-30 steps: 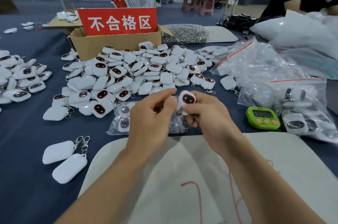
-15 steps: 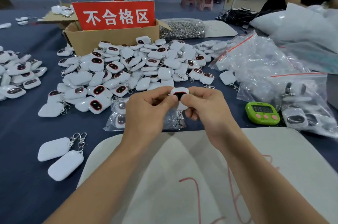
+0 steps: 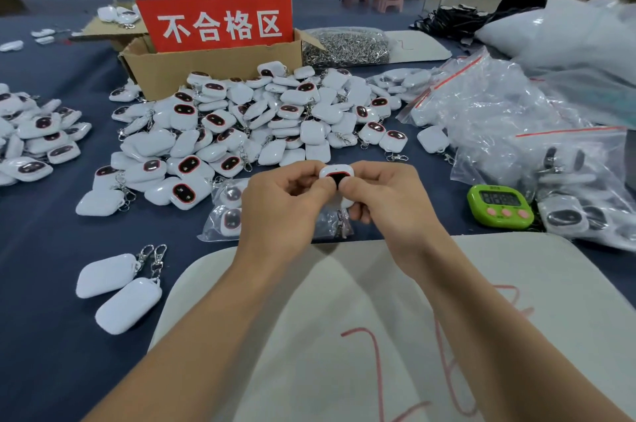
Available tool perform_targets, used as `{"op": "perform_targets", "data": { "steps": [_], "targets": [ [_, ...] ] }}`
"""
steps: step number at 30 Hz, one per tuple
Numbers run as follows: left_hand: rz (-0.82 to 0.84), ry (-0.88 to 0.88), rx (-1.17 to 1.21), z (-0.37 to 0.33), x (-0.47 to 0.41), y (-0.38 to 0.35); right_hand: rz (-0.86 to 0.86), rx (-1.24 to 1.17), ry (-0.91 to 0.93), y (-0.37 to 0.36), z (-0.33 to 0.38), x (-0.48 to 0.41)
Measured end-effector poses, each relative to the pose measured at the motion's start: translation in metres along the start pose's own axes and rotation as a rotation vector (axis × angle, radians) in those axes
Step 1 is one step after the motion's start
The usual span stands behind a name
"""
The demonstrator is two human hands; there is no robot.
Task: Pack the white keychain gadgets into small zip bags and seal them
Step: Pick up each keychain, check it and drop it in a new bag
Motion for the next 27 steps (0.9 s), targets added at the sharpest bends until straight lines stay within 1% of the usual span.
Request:
{"op": "perform_targets", "data": {
  "steps": [4, 10, 15, 19, 27],
  "targets": [
    [-0.008, 0.021, 0.028, -0.0006, 0.0004, 0.0027, 0.022, -0.002, -0.009, -0.0035, 0.0007, 0.0030],
    [-0.022, 0.033, 0.024, 0.0010, 0.0004, 0.0014, 0.005, 0.002, -0.002, -0.0017, 0.0010, 0.0014],
    [-0.037, 0.045, 0.038, 0.0022, -0.0008, 0.0031, 0.045, 0.037, 0.001, -0.0051, -0.0007, 0.0019],
    [-0.037, 0.032, 0.014, 0.0022, 0.0003, 0.0057, 0.017, 0.049, 0.015, -0.0061, -0.0029, 0.0020],
    [-0.038, -0.002, -0.028, 0.0044, -0.0011, 0.0043, -0.057, 0.150, 0.084, -0.0040, -0.0027, 0.0012]
  ]
}}
Point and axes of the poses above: each hand's wrist, its own x-axis away from the middle knuckle, its own y-axis out of the back of the hand, z = x × y, the point moved 5 cm from there along -x, towards the middle knuckle, and after that the axes turned 10 degrees about -z, right-handed, at the moved point
